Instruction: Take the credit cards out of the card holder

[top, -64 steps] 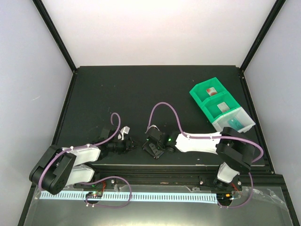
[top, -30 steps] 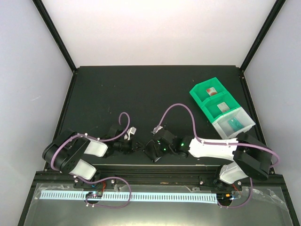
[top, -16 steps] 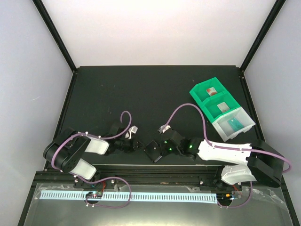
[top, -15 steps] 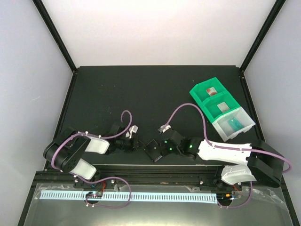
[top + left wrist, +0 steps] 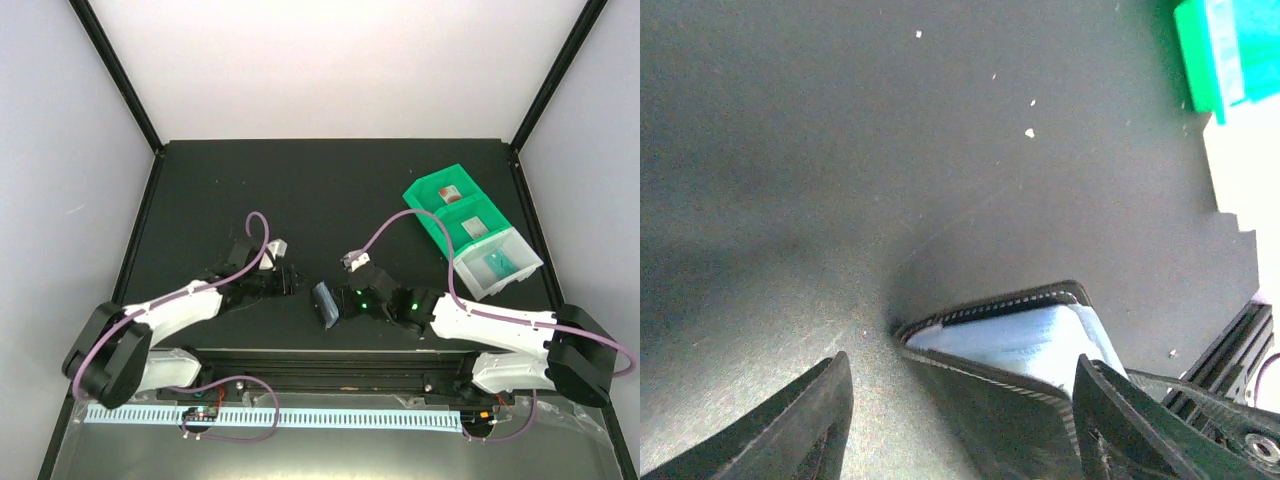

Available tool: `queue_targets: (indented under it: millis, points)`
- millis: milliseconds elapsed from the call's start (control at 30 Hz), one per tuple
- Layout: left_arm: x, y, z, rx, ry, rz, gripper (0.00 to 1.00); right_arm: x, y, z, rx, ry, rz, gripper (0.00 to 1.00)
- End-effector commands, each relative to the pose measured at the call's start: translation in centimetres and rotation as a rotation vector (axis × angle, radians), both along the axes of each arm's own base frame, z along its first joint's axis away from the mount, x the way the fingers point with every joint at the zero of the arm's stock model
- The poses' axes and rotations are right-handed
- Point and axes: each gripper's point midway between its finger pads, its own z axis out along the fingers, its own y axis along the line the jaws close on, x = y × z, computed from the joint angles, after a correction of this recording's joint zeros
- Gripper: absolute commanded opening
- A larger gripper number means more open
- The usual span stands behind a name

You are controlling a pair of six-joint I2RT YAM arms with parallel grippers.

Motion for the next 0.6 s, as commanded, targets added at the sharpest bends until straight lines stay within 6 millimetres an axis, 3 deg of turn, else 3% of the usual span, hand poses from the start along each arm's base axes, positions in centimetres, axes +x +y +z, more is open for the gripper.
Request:
queue_targets:
  millis: [0,133,233,400,567]
  points:
    - [-0.8,2.2,0.8,0.071,-0.035,0.052,0.63,0.7,2.6,4.0,0.162,-0.008,0.005,0.01]
    - [-2.5,2.2,1.5,0.009,-0.045,0.029,0.65,0.2,4.1,4.6,0.219,0.029,0.048,0.01]
    - [-3.7,2.4,1.0,-0.011,-0.029,0.017,0.65,0.2,4.2,4.1,0.211,0.034,0.047,0.01]
    - [-4.5,3.6,-0.5,0.025,-0.018,0.048,0.64,1.6,1.3,1.9,0.096,-0.003,-0.037,0.01]
    - [-4.8,3.5,-1.1,0.024,-0.003,0.038,0.61,3.2,-2.6,-1.5,0.004,0.013,-0.119,0.01]
